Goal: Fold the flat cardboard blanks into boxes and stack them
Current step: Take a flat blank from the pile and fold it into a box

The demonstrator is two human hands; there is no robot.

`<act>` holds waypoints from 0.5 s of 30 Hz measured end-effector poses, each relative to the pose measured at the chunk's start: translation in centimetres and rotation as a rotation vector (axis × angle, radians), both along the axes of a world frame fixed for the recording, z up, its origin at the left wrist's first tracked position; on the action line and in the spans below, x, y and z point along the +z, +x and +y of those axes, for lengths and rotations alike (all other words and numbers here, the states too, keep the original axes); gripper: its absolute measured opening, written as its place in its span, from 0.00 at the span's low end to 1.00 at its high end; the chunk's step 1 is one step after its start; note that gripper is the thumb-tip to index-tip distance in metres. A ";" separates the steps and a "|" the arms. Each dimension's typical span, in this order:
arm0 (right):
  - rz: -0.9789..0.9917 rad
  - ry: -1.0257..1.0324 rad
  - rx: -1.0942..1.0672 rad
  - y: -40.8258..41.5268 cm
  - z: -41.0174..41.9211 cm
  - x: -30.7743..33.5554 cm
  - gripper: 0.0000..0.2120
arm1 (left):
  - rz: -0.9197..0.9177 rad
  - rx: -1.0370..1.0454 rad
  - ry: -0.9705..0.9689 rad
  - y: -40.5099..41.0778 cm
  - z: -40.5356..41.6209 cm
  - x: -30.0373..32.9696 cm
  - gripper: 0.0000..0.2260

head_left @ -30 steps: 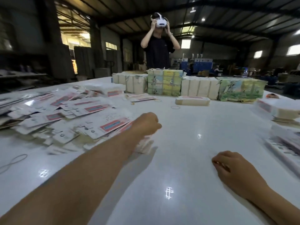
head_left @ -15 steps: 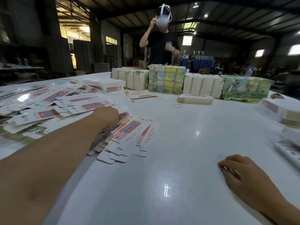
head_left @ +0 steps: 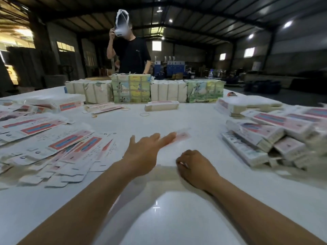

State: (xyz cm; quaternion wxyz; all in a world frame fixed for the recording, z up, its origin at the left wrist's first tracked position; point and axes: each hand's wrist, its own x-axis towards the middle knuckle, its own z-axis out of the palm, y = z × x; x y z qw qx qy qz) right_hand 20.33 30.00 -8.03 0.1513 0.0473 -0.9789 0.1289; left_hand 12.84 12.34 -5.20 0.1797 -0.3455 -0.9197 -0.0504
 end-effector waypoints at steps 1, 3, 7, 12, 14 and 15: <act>-0.023 -0.016 -0.018 0.1 0.1 0.0 0.14 | 0.042 -0.033 -0.028 0.7 0.9 -0.4 0.40; -0.047 -0.120 -0.063 0.2 0.4 -0.1 0.15 | 0.120 -0.057 -0.069 1.6 1.4 -1.3 0.38; -0.009 -1.000 -0.214 0.5 0.9 0.9 0.13 | 0.067 -0.028 -0.057 2.5 -0.2 -2.9 0.24; -0.268 -1.758 -0.042 1.2 2.5 2.5 0.22 | 0.002 -0.013 -0.108 2.6 -0.7 -2.7 0.25; -0.284 -1.563 0.083 1.8 2.2 2.6 0.17 | -0.036 -0.030 -0.087 2.8 -0.5 -2.6 0.27; -0.262 -1.473 0.139 1.9 2.0 2.4 0.13 | -0.055 -0.034 -0.066 2.9 -0.4 -2.6 0.29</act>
